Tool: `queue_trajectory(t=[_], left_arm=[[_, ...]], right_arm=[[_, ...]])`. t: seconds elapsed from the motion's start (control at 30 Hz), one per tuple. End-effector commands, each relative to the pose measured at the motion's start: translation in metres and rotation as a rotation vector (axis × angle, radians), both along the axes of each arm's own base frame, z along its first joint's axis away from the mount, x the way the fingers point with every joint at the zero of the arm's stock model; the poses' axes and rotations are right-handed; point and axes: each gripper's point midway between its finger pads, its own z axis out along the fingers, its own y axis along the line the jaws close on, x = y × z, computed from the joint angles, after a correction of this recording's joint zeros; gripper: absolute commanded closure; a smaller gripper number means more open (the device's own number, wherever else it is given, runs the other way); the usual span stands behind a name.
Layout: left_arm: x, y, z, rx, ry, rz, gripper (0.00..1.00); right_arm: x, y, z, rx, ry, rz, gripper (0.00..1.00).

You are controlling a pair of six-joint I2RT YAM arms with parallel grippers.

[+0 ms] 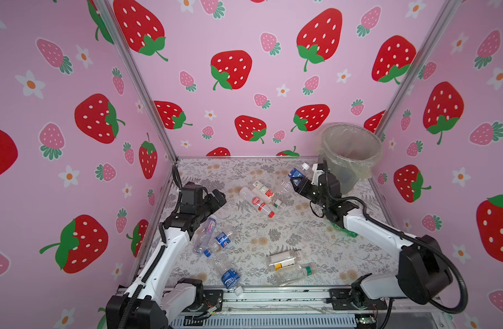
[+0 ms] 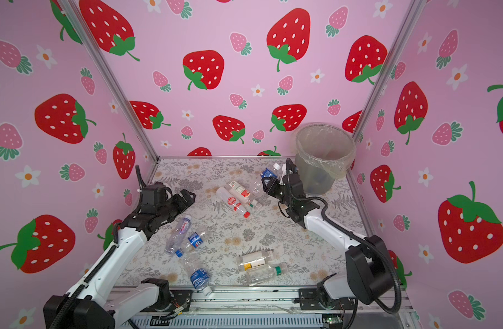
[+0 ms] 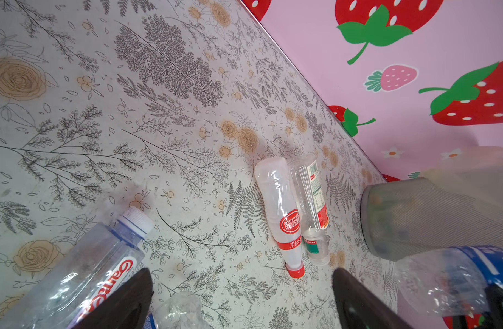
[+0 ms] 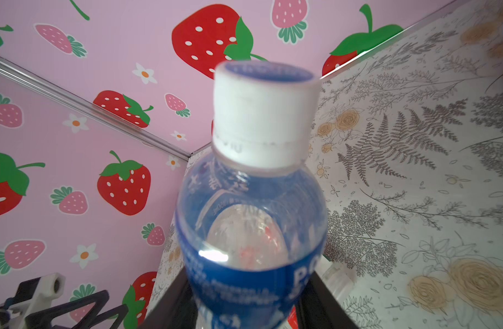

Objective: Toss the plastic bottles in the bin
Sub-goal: 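Hold the bottle over the bin and open the right gripper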

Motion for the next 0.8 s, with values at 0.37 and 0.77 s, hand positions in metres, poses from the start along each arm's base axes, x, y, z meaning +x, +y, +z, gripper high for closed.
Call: queue_trajectory(t=[0.37, 0.77], left_arm=[[-0.004, -0.028, 0.004, 0.014, -0.02, -0.073, 0.0], [-0.005, -0.038, -0.003, 0.017, -0.01, -0.105, 0.0]], right_arm=[[-0.029, -0.109, 0.114, -0.348, -0.292, -0.325, 0.49], [-0.053, -0.176, 0.135, -0.503, -0.363, -0.57, 0.49]])
